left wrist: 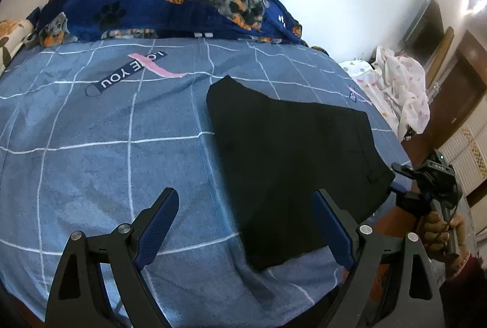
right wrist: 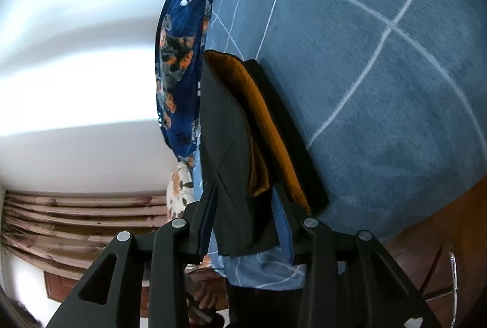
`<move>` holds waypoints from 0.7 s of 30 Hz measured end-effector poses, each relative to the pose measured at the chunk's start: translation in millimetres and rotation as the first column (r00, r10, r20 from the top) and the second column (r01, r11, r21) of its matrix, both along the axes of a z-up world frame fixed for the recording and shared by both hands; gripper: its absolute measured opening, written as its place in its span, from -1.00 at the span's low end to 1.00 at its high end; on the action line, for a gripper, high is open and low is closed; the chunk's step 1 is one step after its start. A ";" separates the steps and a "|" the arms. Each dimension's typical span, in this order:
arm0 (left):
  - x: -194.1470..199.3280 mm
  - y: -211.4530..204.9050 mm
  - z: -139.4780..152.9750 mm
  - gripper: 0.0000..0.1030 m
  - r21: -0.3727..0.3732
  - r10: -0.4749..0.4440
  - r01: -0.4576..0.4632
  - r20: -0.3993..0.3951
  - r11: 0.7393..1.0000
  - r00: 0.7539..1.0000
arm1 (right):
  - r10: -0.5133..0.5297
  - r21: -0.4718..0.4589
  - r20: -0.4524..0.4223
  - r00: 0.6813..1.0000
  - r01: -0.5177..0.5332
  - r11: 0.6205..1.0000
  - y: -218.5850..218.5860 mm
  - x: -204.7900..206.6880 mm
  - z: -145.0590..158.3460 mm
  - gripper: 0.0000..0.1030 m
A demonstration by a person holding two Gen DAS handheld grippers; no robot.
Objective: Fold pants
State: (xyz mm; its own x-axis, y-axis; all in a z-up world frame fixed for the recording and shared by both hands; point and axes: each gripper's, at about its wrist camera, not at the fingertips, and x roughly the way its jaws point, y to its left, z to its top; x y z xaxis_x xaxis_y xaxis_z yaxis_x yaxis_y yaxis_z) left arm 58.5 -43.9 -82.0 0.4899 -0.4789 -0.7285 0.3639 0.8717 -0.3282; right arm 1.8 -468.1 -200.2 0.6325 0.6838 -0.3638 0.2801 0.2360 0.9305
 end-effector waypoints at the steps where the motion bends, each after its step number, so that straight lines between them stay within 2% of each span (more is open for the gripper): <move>1: -0.3 -0.5 0.3 0.72 0.005 -0.001 0.001 0.004 1.000 1.000 | 0.004 -0.019 -0.008 1.000 -0.004 1.000 2.7 4.2 1.4 -0.71; 5: -0.3 1.2 4.1 0.72 0.006 0.003 -0.004 0.014 1.000 1.000 | -0.001 -0.094 0.008 1.000 0.002 0.996 8.6 1.5 13.4 -0.72; 9: 2.5 2.4 3.2 0.72 -0.002 0.009 -0.009 0.012 1.000 1.000 | -0.009 -0.082 0.027 1.000 0.012 0.997 8.8 -15.8 23.7 -0.72; 12: 5.2 -1.1 -3.0 0.73 0.006 0.004 -0.004 -0.009 1.000 1.000 | -0.010 -0.094 -0.027 1.000 0.007 0.996 5.9 -19.7 6.8 -0.76; 14: 5.6 -2.9 -5.0 0.72 0.016 0.000 0.000 -0.011 1.000 1.000 | -0.029 -0.034 -0.044 0.999 0.028 0.999 1.1 -19.7 -10.2 -0.78; 21: 8.9 -2.2 -9.4 0.72 0.014 0.005 -0.004 -0.027 1.000 1.000 | -0.022 -0.020 -0.043 0.999 0.021 1.000 -1.6 -21.7 -7.8 -0.73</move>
State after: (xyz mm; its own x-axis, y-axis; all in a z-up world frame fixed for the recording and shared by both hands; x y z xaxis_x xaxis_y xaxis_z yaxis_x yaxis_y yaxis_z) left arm 67.4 -46.2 -91.4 0.4725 -0.4666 -0.7477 0.3512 0.8778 -0.3259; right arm -19.9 -469.6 -208.0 0.6304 0.6626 -0.4045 0.3255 0.2474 0.9126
